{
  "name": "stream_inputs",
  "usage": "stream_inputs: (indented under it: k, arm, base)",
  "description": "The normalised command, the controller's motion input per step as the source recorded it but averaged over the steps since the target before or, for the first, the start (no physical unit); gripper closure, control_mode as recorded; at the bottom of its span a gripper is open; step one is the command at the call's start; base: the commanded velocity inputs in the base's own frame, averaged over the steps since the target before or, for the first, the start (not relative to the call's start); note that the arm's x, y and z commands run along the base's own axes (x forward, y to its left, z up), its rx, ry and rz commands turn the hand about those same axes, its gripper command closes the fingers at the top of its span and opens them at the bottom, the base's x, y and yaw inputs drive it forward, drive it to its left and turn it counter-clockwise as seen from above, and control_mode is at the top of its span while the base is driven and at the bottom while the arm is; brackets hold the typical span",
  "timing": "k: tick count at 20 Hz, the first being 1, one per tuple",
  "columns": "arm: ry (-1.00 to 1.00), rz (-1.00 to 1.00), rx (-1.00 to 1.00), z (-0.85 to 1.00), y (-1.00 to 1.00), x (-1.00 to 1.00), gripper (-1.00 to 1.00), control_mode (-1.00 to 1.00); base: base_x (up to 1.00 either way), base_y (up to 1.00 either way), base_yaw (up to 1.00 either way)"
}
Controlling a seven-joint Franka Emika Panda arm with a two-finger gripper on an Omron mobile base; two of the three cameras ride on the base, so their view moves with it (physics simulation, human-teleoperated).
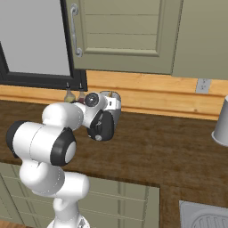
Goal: Start the toaster. Once the lever pops up, take the bread to the plate on the dining counter.
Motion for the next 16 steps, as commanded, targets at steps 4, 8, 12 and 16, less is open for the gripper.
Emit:
stream_inputs:
  k: [4, 8, 12, 16]
  arm:
    - [-0.01, 0.00, 0.00, 0.00, 0.00, 0.00, -1.00, -1.00]
    - [0.00, 0.00, 0.00, 0.00, 0.01, 0.10, -1.00, -1.00]
    - [0.00, 0.00, 0.00, 0.00, 0.01, 0.23, -1.00, -1.00]
    - [0.00, 0.00, 0.00, 0.00, 0.00, 0.24, -1.00, -1.00]
  base:
    - [0.00, 0.00, 0.00]
    - [0.00, 0.00, 0.00]
    - [0.00, 0.00, 0.00]
    - [0.00, 0.00, 0.00]
